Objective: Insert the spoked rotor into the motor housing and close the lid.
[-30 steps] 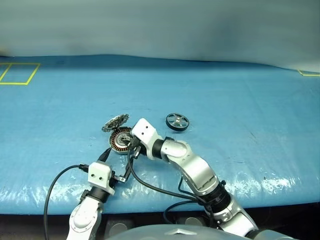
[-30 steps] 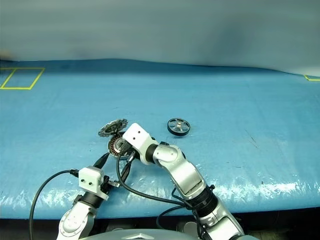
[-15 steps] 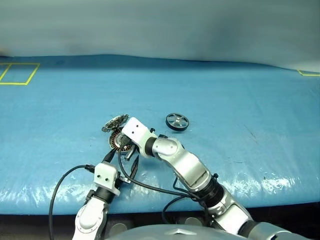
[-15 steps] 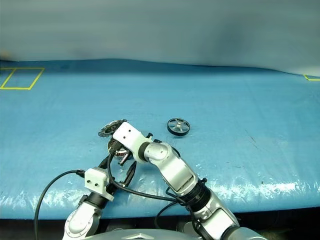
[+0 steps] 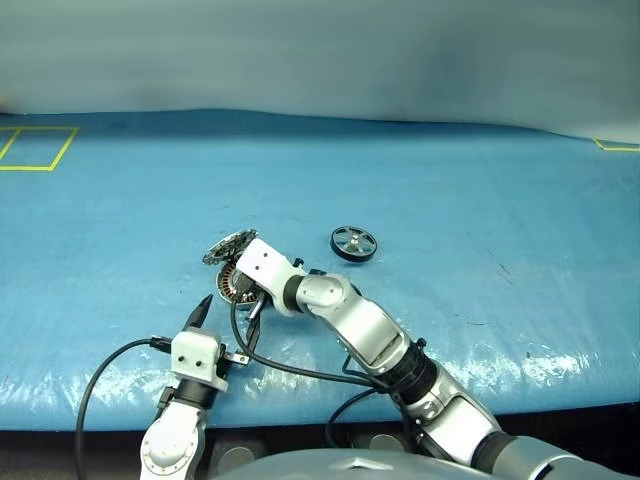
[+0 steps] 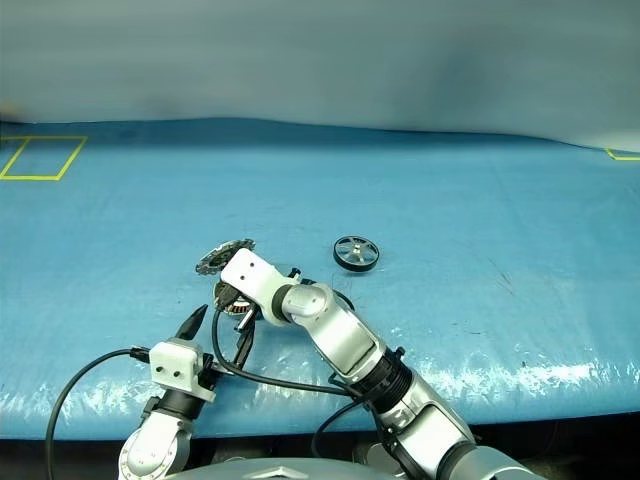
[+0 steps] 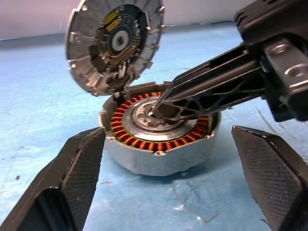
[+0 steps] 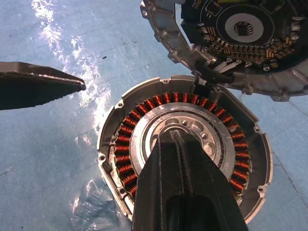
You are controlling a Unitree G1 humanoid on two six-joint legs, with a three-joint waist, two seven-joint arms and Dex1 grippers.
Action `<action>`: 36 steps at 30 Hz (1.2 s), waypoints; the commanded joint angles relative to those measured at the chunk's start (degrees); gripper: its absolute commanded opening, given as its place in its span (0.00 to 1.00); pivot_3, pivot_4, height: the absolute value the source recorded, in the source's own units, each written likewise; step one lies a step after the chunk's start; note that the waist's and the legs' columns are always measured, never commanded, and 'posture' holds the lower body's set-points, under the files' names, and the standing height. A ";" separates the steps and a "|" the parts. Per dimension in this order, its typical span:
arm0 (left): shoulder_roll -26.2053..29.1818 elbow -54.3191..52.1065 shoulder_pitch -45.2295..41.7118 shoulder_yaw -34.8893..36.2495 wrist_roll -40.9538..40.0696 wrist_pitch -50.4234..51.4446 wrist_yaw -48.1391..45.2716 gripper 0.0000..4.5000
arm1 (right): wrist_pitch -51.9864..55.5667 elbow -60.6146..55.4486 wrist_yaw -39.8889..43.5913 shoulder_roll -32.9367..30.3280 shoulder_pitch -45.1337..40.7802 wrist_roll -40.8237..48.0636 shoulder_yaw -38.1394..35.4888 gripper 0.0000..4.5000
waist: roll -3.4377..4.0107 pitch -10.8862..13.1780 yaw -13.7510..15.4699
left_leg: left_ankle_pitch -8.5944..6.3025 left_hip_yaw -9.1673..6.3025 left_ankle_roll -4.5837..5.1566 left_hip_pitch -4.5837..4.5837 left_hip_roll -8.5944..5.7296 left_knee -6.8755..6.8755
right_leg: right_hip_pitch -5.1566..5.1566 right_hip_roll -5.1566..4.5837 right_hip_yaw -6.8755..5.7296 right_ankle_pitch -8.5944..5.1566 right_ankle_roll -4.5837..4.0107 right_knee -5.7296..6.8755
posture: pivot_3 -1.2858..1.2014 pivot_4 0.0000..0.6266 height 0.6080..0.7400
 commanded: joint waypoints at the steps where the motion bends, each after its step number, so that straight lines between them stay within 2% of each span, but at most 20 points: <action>1: 0.15 -2.70 0.23 0.91 -0.34 -0.90 0.33 1.00 | -1.08 0.57 0.58 0.83 -1.20 -0.30 0.58 0.01 | 0.00 0.00 -0.04 | 0.00 0.00 0.00 0.00 0.00 0.00 | 0.00 0.00 0.00 0.00 0.00 0.00 | 0.52 0.24 1.00; 21: -0.97 -0.18 -0.79 -0.68 -0.30 -1.36 -0.28 1.00 | 2.38 2.98 2.12 -2.64 -3.33 -1.73 0.74 0.01 | 0.02 -0.02 -0.02 | 0.00 0.00 0.00 0.15 0.00 0.10 | -0.03 0.00 0.00 0.00 0.00 0.00 | 0.52 0.24 1.00; 36: -1.04 -0.56 -0.23 -1.60 0.19 -1.41 0.14 1.00 | 1.64 5.77 1.78 -1.26 -3.20 -2.24 0.79 0.01 | 0.16 -0.13 -0.27 | 0.00 0.00 0.00 0.22 0.00 0.15 | -0.01 -0.01 0.00 0.01 0.01 0.01 | 0.52 0.24 1.00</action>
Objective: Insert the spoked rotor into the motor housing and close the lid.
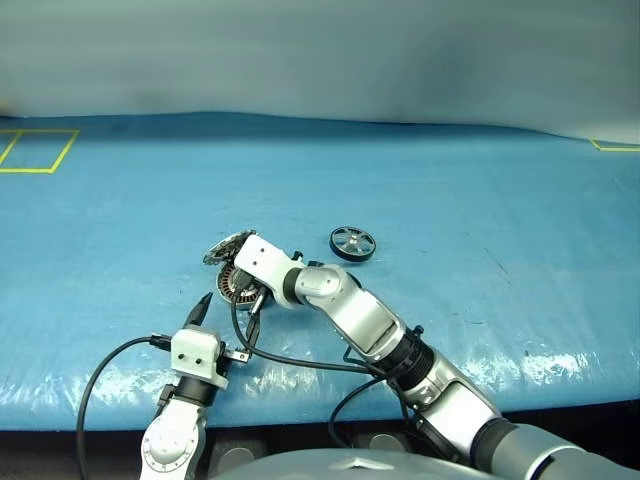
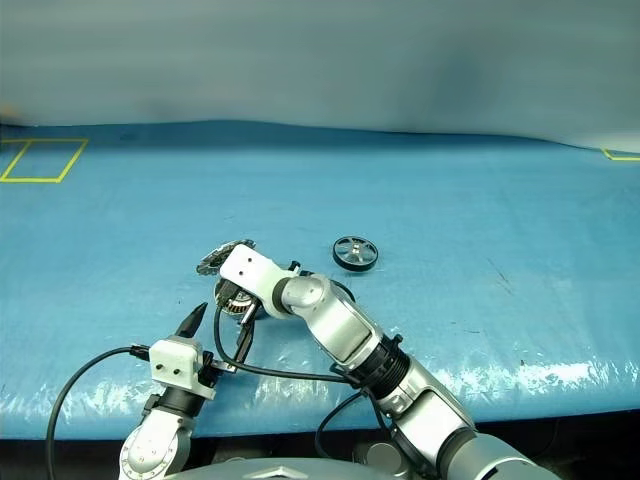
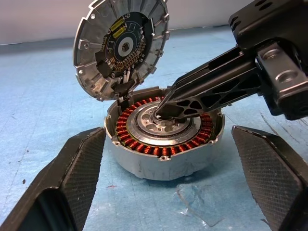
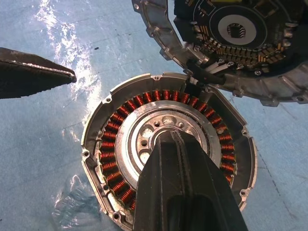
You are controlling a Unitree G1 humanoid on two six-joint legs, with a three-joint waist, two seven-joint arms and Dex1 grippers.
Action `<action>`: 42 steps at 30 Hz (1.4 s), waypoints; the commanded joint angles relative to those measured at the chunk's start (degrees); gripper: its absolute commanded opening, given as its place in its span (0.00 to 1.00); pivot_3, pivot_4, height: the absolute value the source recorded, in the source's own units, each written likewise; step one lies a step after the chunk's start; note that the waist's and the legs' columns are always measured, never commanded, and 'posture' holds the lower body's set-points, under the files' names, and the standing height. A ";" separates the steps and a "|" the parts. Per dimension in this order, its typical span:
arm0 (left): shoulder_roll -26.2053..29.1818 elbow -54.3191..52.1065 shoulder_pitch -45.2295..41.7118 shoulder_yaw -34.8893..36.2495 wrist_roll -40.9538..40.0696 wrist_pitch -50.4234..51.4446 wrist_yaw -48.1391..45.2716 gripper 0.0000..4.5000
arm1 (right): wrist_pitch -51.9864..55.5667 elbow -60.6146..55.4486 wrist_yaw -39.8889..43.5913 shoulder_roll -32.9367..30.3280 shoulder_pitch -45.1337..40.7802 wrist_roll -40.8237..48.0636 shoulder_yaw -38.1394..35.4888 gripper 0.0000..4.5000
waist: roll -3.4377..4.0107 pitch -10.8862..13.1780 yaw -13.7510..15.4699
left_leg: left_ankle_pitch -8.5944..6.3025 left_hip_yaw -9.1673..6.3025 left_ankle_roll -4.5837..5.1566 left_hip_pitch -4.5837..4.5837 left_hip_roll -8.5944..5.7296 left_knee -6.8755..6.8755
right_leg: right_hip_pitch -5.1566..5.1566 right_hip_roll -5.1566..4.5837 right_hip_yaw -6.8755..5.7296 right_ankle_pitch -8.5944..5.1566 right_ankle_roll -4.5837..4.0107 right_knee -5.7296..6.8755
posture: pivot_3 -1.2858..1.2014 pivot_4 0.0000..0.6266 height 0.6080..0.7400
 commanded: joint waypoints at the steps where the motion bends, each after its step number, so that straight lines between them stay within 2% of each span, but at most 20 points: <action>1: -0.40 -0.96 0.81 -0.57 0.20 -1.40 0.33 1.00 | 0.83 2.63 -0.46 -0.14 0.35 -0.91 0.21 0.01 | 0.02 -0.01 -0.02 | 0.00 0.00 0.00 0.00 0.00 0.00 | 0.00 0.00 0.00 0.00 0.00 0.00 | 0.52 0.24 1.00; 10: -0.63 -1.27 1.45 -0.96 0.54 -1.78 0.47 1.00 | -0.21 5.05 -0.97 0.58 0.18 -1.63 -0.90 0.01 | 0.03 -0.03 -0.03 | 0.00 0.00 0.00 -0.01 0.00 0.00 | -0.02 0.00 0.00 0.00 0.00 0.00 | 0.52 0.24 1.00; 15: -0.60 -1.47 1.72 -0.98 0.55 -1.81 0.30 1.00 | -2.02 -0.51 1.18 0.20 1.30 1.26 -3.50 0.01 | 0.03 -0.02 0.12 | -0.01 0.00 0.00 -0.04 0.00 0.01 | -0.04 0.00 0.00 0.00 0.00 0.00 | 0.52 0.24 1.00; 18: -0.02 -1.80 1.63 -1.44 1.05 -1.56 -0.30 1.00 | 0.06 -9.50 4.65 -0.92 2.99 6.56 -8.30 0.01 | 0.01 -0.01 0.28 | -0.01 -0.01 0.00 -0.24 -0.01 0.00 | -0.15 -0.01 0.00 0.00 0.00 -0.04 | 0.52 0.24 1.00; 22: 0.71 -2.69 1.88 -2.85 2.80 -1.59 -0.63 1.00 | 5.55 -19.00 4.83 -4.55 5.26 10.34 -15.34 0.01 | 0.04 0.00 0.38 | 0.00 -0.07 0.01 -0.77 -0.01 0.00 | -0.44 0.02 -0.02 0.10 0.13 0.02 | 0.52 0.24 1.00; 27: 1.32 -3.98 1.72 -3.97 2.09 -1.44 -1.58 1.00 | 11.02 -21.42 0.76 -10.09 6.57 10.24 -24.89 0.01 | 0.04 0.01 0.69 | 0.00 -0.07 0.01 -0.92 -0.03 0.04 | -0.54 0.01 -0.03 0.10 0.12 0.00 | 0.52 0.24 1.00; 30: 1.90 -4.14 0.89 -4.19 1.32 -0.38 -2.41 1.00 | 13.40 -19.69 -2.46 -11.33 6.06 9.74 -29.91 0.14 | 0.08 0.03 0.48 | 0.01 -0.04 0.01 -0.91 -0.02 0.08 | -0.57 0.01 -0.01 0.11 0.09 0.01 | 0.52 0.24 1.00; 35: 2.19 -3.17 -0.76 -4.22 0.86 0.42 -3.28 1.00 | 15.07 -17.74 -6.52 -13.12 5.26 8.60 -33.17 0.50 | 0.08 0.03 0.50 | 0.01 -0.03 0.02 -0.93 -0.03 0.07 | -0.56 0.01 0.00 0.14 0.11 0.01 | 0.52 0.24 1.00; 42: 2.27 -2.53 -1.80 -4.22 0.51 0.84 -3.75 1.00 | 17.96 -14.96 -11.13 -9.79 5.38 9.60 -36.54 0.50 | 0.09 0.03 0.49 | 0.01 -0.03 0.03 -0.92 -0.03 0.07 | -0.55 0.02 0.00 0.19 0.19 0.02 | 0.52 0.24 1.00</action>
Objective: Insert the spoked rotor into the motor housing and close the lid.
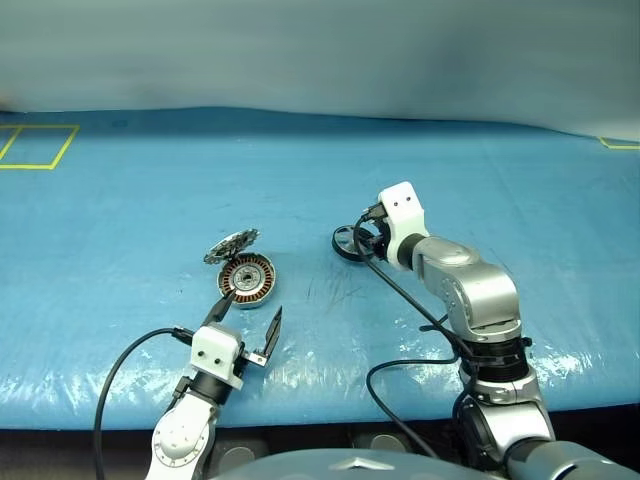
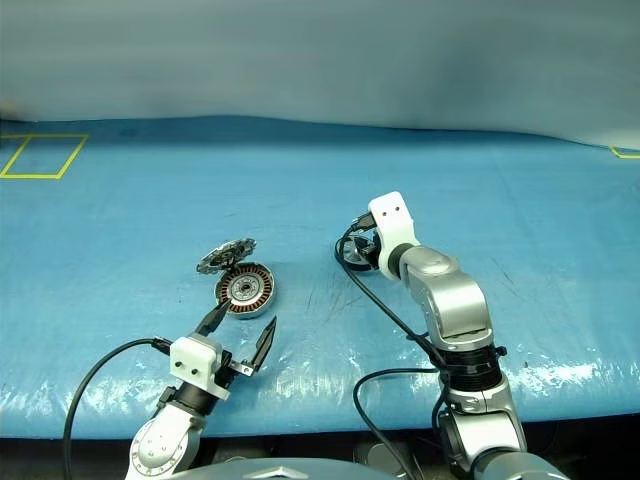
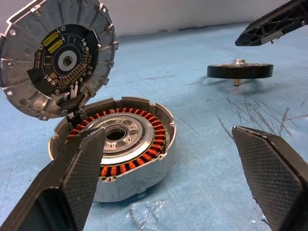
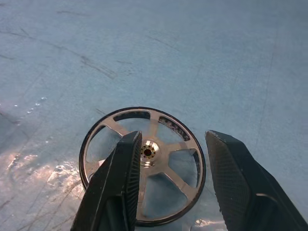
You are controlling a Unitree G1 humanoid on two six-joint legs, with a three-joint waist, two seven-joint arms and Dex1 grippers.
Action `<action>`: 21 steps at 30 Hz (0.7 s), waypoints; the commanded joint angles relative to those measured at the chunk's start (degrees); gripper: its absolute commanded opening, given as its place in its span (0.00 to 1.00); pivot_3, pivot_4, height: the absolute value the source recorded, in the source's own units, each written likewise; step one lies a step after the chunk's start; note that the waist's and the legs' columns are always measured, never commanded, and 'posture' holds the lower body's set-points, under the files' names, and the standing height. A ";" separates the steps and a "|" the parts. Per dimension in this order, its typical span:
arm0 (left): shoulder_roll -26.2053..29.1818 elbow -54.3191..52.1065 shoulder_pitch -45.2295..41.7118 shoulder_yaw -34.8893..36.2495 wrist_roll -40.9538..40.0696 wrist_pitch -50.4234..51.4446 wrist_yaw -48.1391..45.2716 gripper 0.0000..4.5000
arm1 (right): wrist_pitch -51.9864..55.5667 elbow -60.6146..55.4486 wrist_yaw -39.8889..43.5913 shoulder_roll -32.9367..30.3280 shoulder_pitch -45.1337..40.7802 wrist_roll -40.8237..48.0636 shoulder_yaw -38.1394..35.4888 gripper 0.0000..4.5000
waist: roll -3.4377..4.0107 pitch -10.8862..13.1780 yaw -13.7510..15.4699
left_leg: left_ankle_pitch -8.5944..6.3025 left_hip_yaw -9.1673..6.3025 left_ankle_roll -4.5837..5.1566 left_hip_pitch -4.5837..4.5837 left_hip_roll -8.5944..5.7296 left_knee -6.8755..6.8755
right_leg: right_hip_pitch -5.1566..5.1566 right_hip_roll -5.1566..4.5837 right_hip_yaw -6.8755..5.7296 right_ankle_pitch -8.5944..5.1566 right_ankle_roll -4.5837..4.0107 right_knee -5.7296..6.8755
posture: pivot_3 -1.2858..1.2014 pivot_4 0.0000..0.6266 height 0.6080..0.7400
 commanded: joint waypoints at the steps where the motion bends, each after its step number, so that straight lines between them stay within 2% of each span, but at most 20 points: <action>1: 0.33 -1.28 -0.06 -0.19 -0.42 -0.30 -0.19 1.00 | 0.91 0.28 -2.14 1.83 -0.96 0.96 -2.29 0.50 | 0.00 0.00 0.01 | 0.00 0.00 0.00 0.00 0.00 0.01 | 0.01 0.00 0.00 0.00 0.00 0.00 | 0.52 0.24 1.00; 2: 0.29 -1.30 -0.01 -0.16 -0.36 -0.28 -0.15 1.00 | 1.09 0.38 -2.46 2.26 -0.92 1.15 -2.56 0.50 | 0.01 0.01 0.01 | 0.00 0.00 0.00 0.00 0.00 0.02 | 0.01 0.00 0.00 0.00 0.00 0.00 | 0.52 0.24 1.00; 4: 0.21 -1.33 0.07 -0.12 -0.33 -0.15 -0.07 1.00 | 1.46 0.24 -2.84 2.69 -0.89 1.51 -2.52 0.58 | 0.02 0.01 0.02 | 0.00 0.00 0.01 -0.01 0.00 0.04 | 0.01 0.00 0.01 0.00 -0.01 0.00 | 0.52 0.24 1.00; 7: 0.11 -1.30 0.22 0.04 -0.33 -0.01 0.12 1.00 | 1.85 -0.05 -3.40 2.79 -0.85 1.39 -1.62 0.77 | 0.02 0.01 0.03 | 0.01 0.00 0.01 0.00 0.00 0.03 | 0.02 0.00 0.01 0.00 -0.01 0.00 | 0.52 0.24 1.00; 21: 0.03 -1.41 1.14 0.35 -0.46 -0.31 0.57 1.00 | 2.19 0.59 -3.33 3.84 -0.43 2.71 2.70 0.77 | 0.03 0.01 -0.03 | 0.01 0.00 0.01 0.00 0.00 0.04 | 0.03 0.00 0.01 0.01 0.02 0.02 | 0.52 0.24 1.00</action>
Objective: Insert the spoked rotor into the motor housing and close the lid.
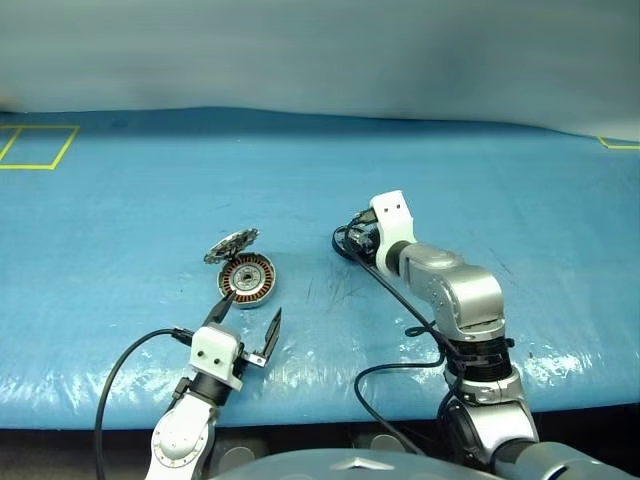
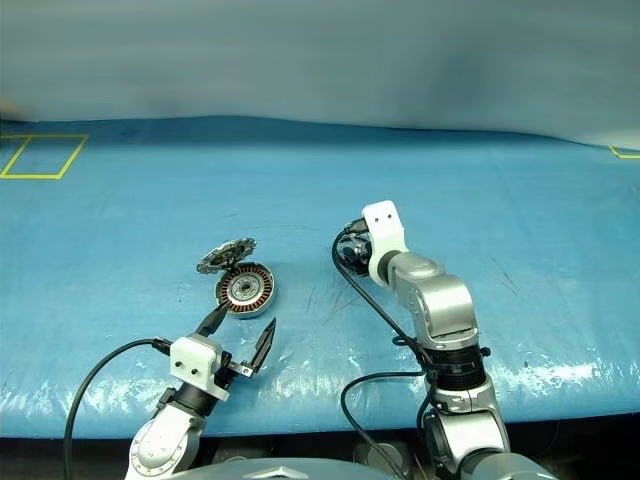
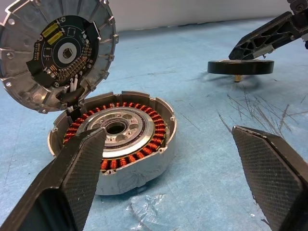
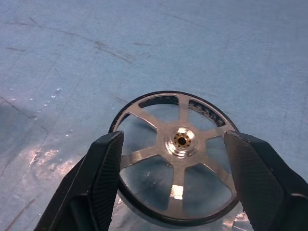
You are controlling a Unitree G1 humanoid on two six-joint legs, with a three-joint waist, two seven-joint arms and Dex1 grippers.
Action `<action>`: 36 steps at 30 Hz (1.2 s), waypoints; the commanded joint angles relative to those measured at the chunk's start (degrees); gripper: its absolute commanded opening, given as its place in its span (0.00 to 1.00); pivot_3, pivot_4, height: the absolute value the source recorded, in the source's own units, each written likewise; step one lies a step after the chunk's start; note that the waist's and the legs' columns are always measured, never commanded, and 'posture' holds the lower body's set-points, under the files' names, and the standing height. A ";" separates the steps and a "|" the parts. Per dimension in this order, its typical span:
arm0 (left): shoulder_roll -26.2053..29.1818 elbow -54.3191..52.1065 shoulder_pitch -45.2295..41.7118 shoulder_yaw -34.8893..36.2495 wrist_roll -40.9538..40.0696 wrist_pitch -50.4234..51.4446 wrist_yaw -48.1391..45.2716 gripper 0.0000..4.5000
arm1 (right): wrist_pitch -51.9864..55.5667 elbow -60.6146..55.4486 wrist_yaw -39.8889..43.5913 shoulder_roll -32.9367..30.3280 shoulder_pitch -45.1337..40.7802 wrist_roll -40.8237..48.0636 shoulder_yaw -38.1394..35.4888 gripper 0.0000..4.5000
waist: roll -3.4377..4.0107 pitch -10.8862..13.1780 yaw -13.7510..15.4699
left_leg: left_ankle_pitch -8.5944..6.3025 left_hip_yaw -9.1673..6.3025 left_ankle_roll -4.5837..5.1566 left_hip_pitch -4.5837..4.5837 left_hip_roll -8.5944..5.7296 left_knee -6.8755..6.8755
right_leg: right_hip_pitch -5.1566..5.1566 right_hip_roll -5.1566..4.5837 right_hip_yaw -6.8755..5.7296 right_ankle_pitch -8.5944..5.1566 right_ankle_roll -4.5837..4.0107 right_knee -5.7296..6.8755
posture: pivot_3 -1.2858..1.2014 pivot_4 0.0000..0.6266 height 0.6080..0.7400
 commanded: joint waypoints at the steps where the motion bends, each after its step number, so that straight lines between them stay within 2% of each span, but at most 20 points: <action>1: 0.04 -1.44 0.55 0.12 -0.38 -0.68 0.33 1.00 | 0.18 -1.01 -0.22 0.30 -0.34 0.64 0.98 0.77 | 0.00 0.00 0.00 | 0.00 0.00 0.00 0.00 0.00 0.01 | 0.00 0.00 0.00 0.00 0.00 0.00 | 0.52 0.24 1.00; 7: -0.13 -1.66 1.09 -0.08 -0.14 -0.91 0.90 1.00 | -0.60 -0.93 -1.18 -2.11 1.85 -1.23 3.79 0.77 | 0.00 -0.01 0.05 | 0.00 0.00 0.00 0.01 0.00 0.01 | 0.02 0.00 0.00 0.00 0.00 0.00 | 0.52 0.24 1.00; 13: -0.22 -1.81 1.40 -0.19 -0.02 -0.91 1.18 1.00 | 0.32 -0.87 -1.63 -2.45 3.99 -0.64 3.45 0.77 | 0.00 -0.10 0.15 | 0.01 -0.01 0.02 0.10 0.00 0.10 | 0.16 0.00 0.00 -0.02 -0.03 0.00 | 0.52 0.24 1.00; 22: -0.12 -1.90 1.65 -0.07 -0.18 -0.77 1.04 1.00 | -3.05 -6.63 1.65 0.78 4.57 5.14 -1.69 0.77 | 0.03 -0.09 -0.06 | 0.01 -0.01 0.02 0.30 0.00 0.13 | 0.37 0.00 0.01 -0.03 -0.04 -0.01 | 0.52 0.24 1.00; 26: -0.01 -1.68 1.43 -0.05 -0.42 -0.84 0.72 1.00 | -4.16 -6.78 0.30 1.75 3.14 5.41 -2.84 0.77 | 0.06 -0.08 -0.15 | 0.01 -0.01 0.02 0.27 0.01 0.06 | 0.29 0.01 0.01 -0.03 -0.05 0.01 | 0.52 0.24 1.00; 36: -0.14 -1.65 1.15 -0.06 -0.32 -0.91 0.92 1.00 | -6.40 -1.40 -3.19 1.70 1.84 3.18 -0.71 0.77 | 0.07 -0.07 -0.10 | 0.01 -0.01 0.02 0.20 0.00 0.07 | 0.25 0.01 0.01 -0.02 -0.04 -0.01 | 0.52 0.24 1.00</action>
